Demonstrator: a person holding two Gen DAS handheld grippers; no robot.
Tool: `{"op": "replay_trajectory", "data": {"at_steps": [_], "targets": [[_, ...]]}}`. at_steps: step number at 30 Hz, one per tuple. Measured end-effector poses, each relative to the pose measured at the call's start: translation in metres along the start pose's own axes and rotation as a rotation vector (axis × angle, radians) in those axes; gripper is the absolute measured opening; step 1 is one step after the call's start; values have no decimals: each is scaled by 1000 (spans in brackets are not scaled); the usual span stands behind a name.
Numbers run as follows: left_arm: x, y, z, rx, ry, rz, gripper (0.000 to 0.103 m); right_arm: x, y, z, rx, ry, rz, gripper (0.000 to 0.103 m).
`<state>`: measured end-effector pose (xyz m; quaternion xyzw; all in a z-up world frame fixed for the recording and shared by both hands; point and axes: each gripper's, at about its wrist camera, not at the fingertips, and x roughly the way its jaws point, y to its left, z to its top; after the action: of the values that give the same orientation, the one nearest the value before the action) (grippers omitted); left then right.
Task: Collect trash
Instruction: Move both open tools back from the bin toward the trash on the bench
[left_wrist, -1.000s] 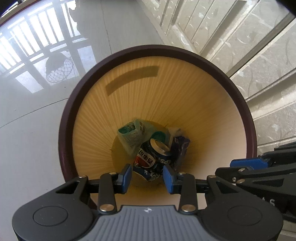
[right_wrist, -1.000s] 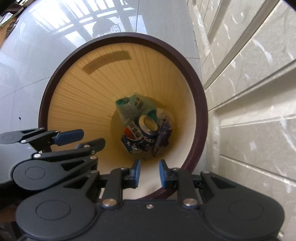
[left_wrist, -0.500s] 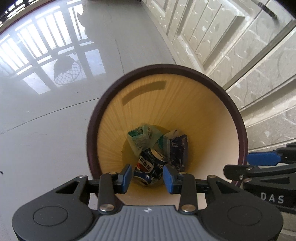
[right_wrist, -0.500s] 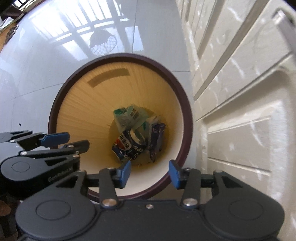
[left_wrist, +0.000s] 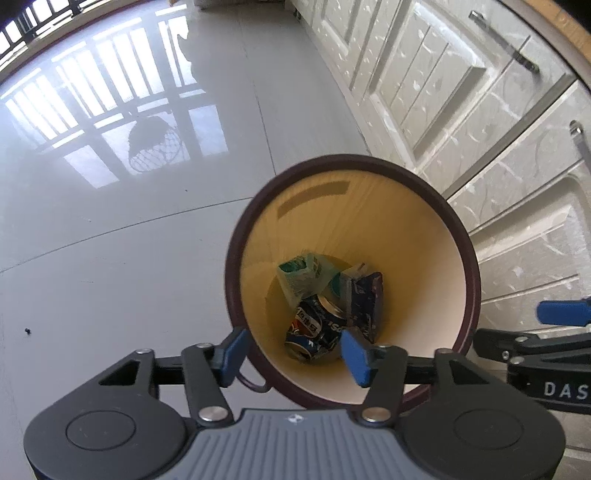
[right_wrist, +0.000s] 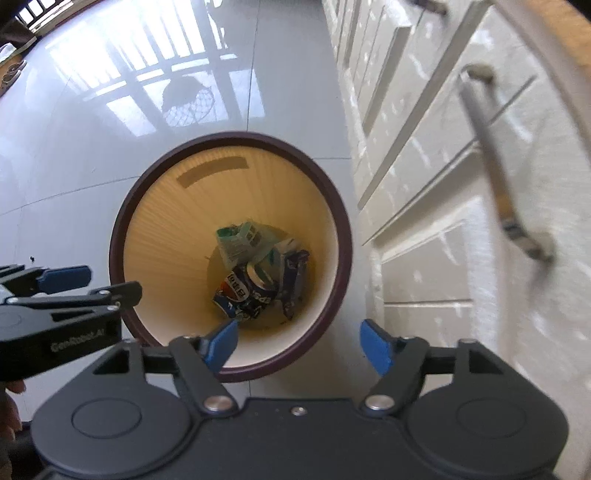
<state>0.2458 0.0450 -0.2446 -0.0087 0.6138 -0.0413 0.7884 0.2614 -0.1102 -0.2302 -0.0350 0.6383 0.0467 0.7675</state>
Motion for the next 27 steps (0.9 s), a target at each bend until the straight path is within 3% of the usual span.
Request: {"op": "replay_trajectory", "data": {"at_steps": [12, 20, 27], "targets": [[-47, 3, -10, -29, -38, 22, 84, -50, 0, -13, 9, -72, -13, 97], [-80, 12, -21, -58, -71, 56, 102, -78, 12, -24, -8, -101, -3, 103], [-110, 21, -33, -72, -97, 94, 103, -111, 12, -34, -17, -150, -26, 103]]}}
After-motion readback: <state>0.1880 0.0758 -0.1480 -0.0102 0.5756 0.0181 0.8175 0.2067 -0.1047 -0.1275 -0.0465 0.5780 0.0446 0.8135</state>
